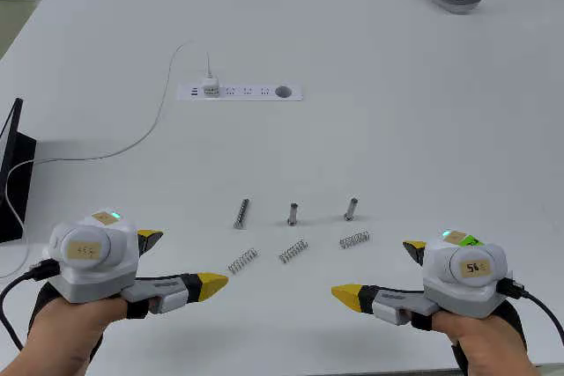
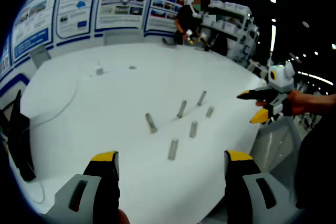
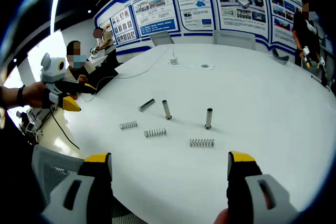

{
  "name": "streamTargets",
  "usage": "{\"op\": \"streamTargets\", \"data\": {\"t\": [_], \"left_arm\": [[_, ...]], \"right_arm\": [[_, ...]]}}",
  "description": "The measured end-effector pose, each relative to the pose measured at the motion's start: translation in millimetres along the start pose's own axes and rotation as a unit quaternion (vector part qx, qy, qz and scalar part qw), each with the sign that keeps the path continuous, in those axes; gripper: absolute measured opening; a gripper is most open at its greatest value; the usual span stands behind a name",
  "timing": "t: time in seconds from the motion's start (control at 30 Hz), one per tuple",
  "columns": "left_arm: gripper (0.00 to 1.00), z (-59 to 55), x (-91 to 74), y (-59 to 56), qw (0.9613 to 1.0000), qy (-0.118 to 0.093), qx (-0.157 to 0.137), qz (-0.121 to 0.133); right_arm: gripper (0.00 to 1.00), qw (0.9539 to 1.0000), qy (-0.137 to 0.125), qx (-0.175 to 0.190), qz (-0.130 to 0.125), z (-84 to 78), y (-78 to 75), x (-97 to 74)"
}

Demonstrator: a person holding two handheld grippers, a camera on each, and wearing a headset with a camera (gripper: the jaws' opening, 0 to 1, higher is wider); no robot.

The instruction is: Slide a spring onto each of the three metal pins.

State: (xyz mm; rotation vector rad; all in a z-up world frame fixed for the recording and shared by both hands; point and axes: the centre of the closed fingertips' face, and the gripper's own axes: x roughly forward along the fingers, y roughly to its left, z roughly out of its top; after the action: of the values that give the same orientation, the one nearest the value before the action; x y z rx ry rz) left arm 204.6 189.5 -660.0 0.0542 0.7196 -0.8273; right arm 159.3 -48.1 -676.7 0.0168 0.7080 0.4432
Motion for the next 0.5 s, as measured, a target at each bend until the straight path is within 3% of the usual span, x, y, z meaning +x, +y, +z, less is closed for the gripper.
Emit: {"op": "streamTargets", "data": {"t": [0.5], "left_arm": [[0.84, -2.0, 2.5, -5.6, 1.0000, 0.004, -0.002, -0.009]], "right_arm": [[0.92, 1.0000, 0.004, 0.005, 0.004, -0.2, 3.4, -0.3]]}}
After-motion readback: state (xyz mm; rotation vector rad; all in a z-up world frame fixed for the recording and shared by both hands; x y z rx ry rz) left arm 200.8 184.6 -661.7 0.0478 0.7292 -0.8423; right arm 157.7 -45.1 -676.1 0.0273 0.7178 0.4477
